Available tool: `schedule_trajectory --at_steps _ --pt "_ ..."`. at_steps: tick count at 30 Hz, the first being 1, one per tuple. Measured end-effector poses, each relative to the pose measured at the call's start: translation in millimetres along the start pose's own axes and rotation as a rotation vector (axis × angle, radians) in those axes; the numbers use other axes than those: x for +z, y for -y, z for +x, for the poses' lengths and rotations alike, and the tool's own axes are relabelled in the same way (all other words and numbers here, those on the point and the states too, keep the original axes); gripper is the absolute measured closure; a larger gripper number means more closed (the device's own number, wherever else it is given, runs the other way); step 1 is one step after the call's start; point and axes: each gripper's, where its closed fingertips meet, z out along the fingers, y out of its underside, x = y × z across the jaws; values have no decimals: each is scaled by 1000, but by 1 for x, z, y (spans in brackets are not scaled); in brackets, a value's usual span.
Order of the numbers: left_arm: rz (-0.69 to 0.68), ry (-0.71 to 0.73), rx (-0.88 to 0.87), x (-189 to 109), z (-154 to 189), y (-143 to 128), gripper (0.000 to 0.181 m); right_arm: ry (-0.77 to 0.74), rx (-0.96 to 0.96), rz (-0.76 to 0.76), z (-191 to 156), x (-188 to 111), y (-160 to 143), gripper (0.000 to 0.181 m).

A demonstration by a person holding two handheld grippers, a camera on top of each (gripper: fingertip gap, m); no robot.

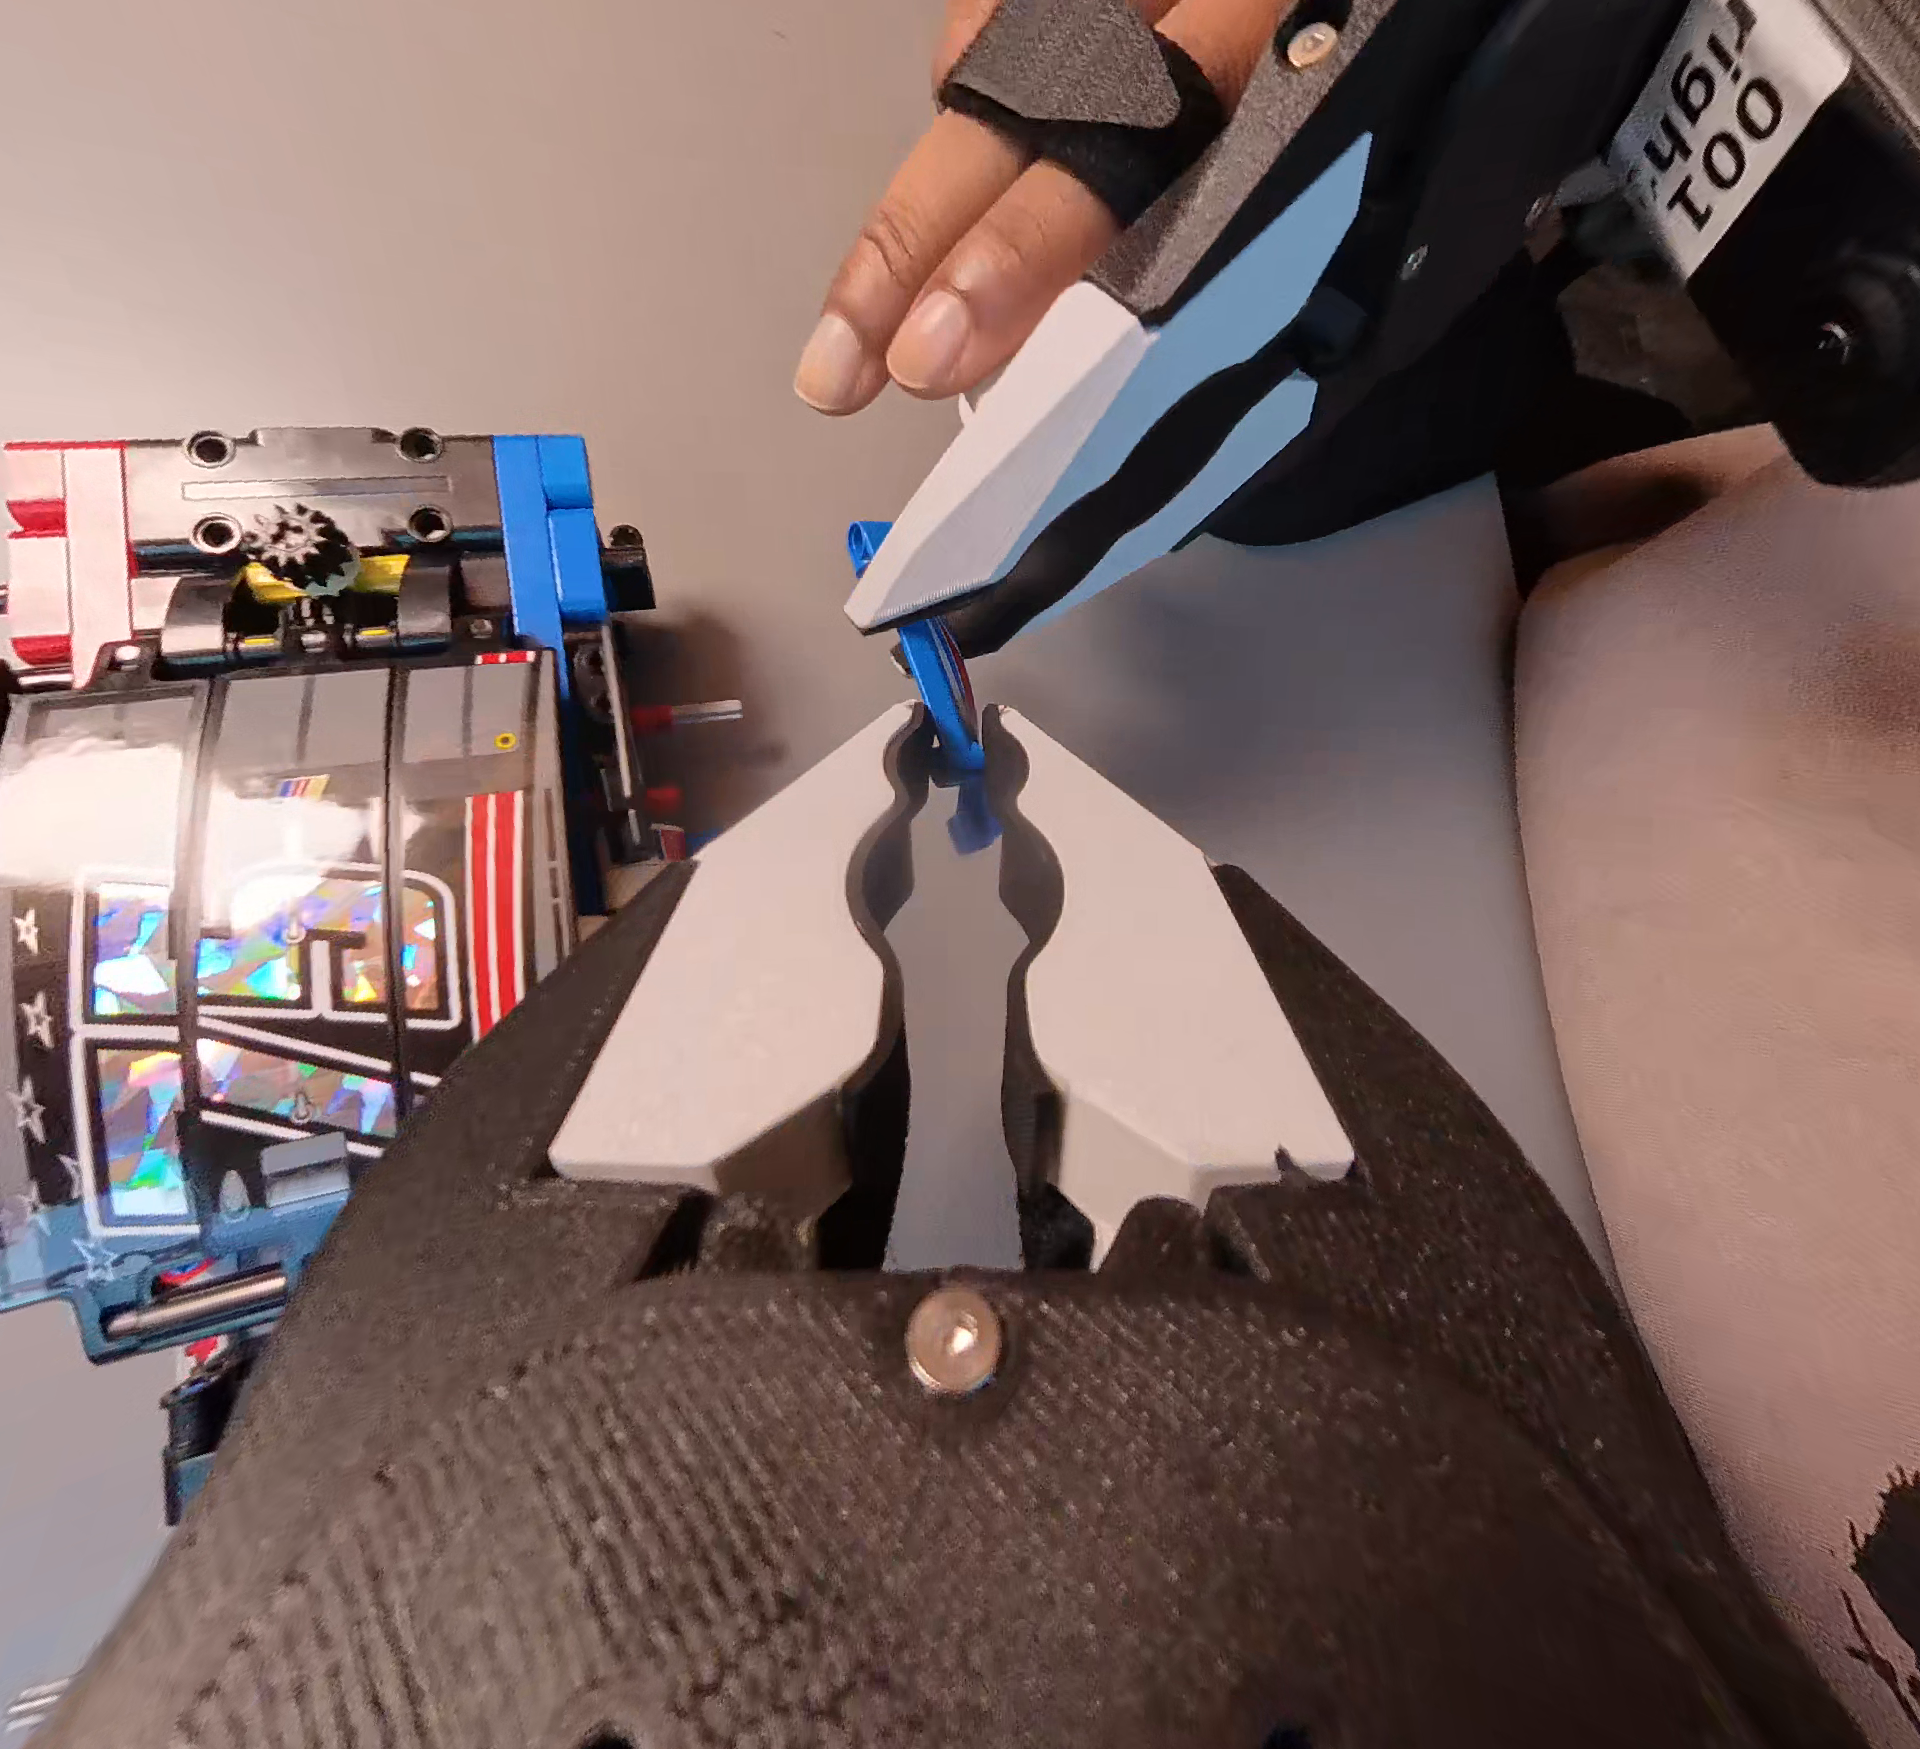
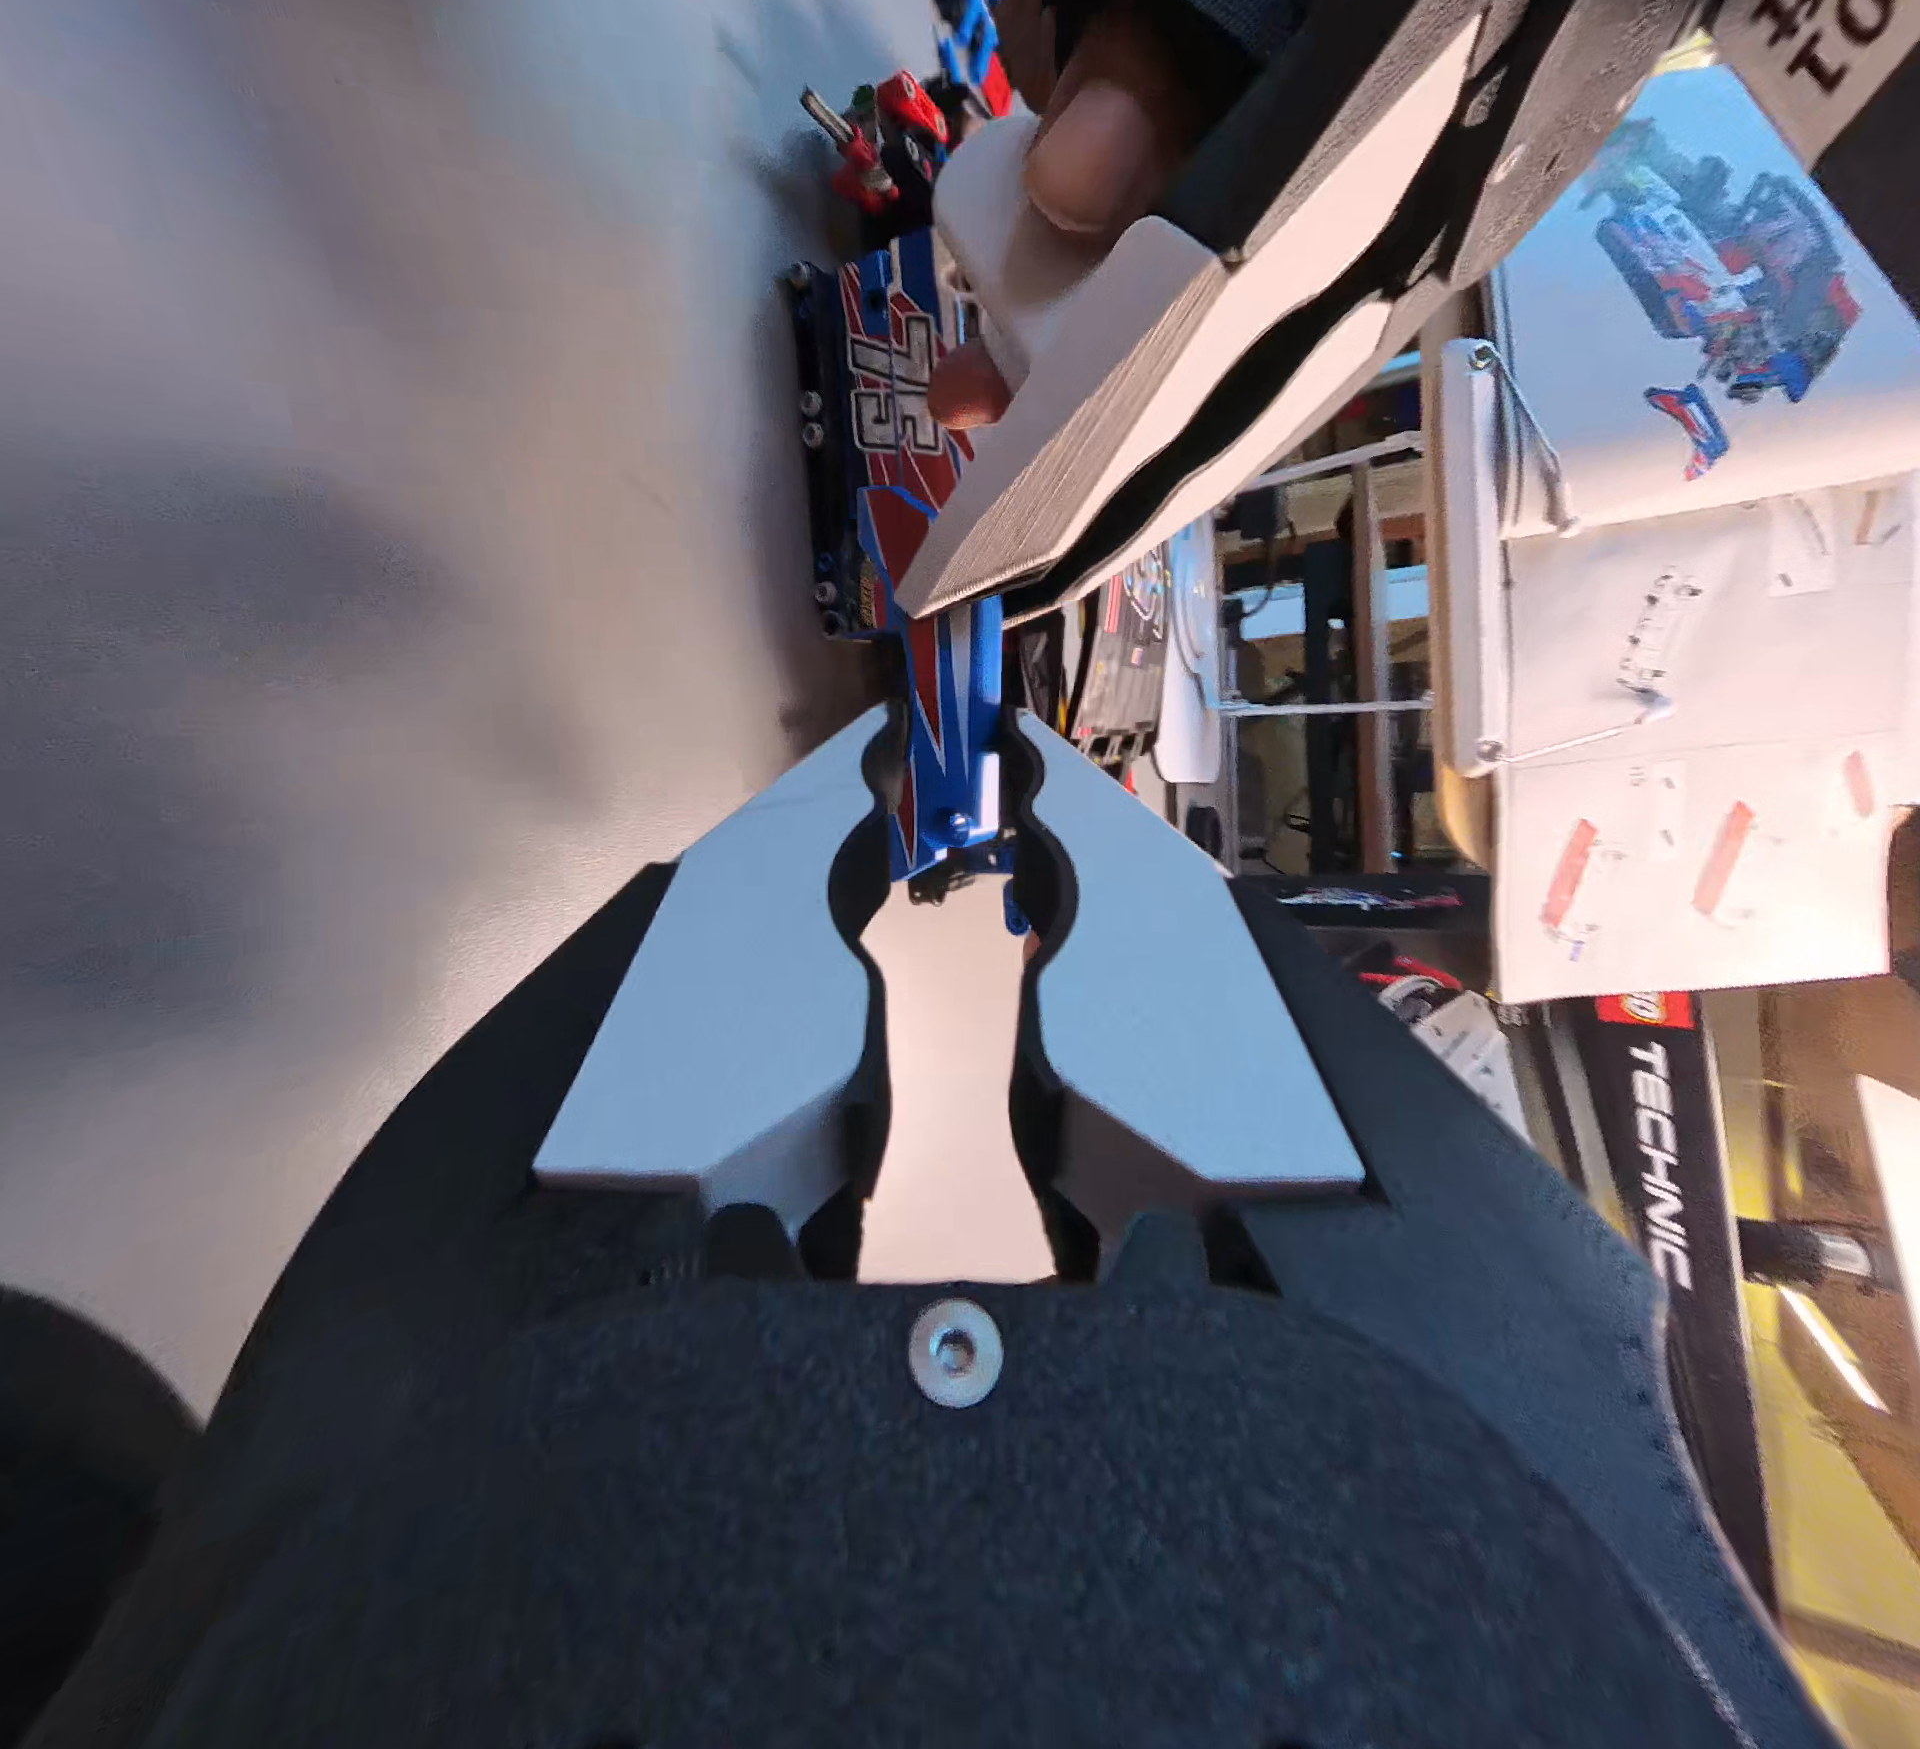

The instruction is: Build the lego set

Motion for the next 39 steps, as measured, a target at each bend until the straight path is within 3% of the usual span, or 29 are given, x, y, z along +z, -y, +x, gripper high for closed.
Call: schedule_trajectory --at_steps 3,6,9,14,27,39 --pt "26 15 -24 0 -8 4 173 -74 5 -29 5 3 -6 167" --pt "68 67 28 -13 -14 11 139 -119 9 -81 7 4 -20 167" --pt "169 169 46 -47 -34 26 127 -146 8 -122 10 10 -34 167" --pt "116 361 66 -75 -74 8 110 -164 -42 -148 9 26 -38 167" --pt "-142 339 108 -38 -90 -11 72 -157 -65 -168 8 34 -36 168" --pt "-221 358 164 -34 -94 -18 69 -72 -61 -109 1 30 -22 167"
